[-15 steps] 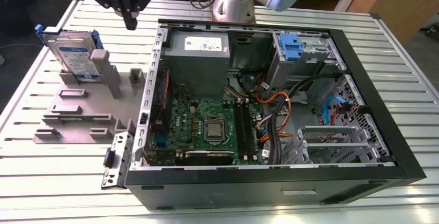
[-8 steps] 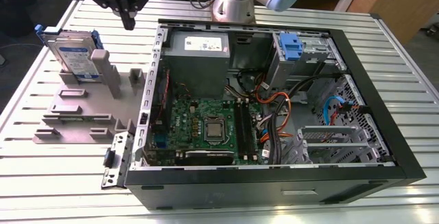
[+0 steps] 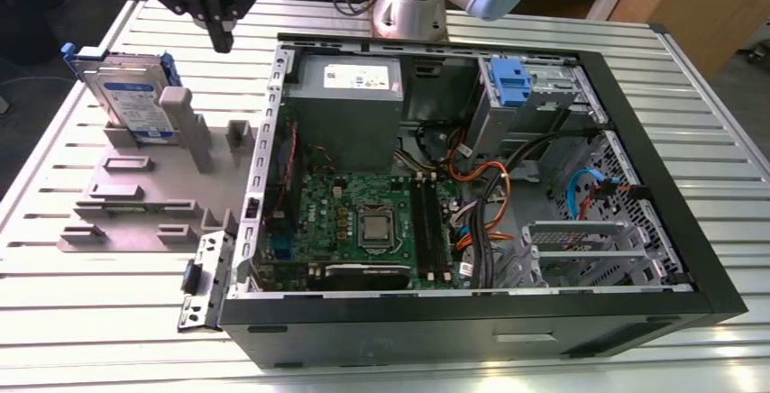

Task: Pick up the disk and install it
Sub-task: 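Reach for the disk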

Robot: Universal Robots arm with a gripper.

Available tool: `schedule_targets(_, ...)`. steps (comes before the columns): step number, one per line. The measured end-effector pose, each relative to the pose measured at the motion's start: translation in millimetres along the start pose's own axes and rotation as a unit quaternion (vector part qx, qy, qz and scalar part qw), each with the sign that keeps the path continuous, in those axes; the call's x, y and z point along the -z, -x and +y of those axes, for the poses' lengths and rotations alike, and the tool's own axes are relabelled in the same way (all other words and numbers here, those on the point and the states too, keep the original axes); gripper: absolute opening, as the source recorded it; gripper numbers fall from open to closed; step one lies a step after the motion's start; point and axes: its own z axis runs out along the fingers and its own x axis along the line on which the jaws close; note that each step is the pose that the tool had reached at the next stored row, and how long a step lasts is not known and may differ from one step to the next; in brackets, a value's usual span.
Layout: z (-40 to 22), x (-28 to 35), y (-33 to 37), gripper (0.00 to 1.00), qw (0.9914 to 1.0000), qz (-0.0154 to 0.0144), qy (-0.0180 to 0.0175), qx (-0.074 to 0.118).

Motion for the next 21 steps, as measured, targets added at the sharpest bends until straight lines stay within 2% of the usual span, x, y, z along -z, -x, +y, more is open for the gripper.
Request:
schedule_targets(11, 0.9, -0.8, -4.7, 0.11, 1.00000, 0.0018, -0.0001, 0.000)
schedule_targets(18, 4.3, -1.6, -9.6, 0.11, 1.00000, 0.0021, -0.0001, 0.000)
schedule_targets(21, 7.7, -1.8, -12.4, 0.11, 1.00000, 0.0023, -0.0002, 0.000)
